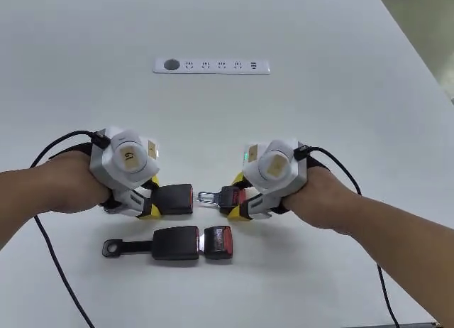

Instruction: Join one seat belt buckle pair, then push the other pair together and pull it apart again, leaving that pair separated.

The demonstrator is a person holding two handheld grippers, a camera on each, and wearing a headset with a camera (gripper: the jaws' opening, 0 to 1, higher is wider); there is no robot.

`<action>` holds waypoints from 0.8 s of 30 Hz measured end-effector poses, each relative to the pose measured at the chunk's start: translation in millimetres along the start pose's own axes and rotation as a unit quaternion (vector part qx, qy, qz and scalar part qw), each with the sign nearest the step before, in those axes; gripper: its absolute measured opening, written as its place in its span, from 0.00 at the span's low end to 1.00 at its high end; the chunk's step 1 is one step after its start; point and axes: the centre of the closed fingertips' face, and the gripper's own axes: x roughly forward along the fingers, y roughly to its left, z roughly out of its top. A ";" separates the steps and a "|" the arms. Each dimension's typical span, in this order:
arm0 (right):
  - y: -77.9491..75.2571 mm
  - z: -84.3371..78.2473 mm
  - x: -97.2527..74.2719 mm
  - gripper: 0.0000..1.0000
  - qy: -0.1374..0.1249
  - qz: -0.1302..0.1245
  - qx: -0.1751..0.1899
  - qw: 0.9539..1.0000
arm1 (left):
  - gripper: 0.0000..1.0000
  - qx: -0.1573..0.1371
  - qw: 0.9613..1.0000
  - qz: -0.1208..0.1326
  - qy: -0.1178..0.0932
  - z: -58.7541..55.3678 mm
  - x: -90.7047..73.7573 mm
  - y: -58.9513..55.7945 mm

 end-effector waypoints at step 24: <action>-1.7 -62.0 -43.2 0.34 0.042 -0.006 0.022 0.999 | 0.31 0.001 1.000 0.008 0.000 0.7 -1.2 -0.8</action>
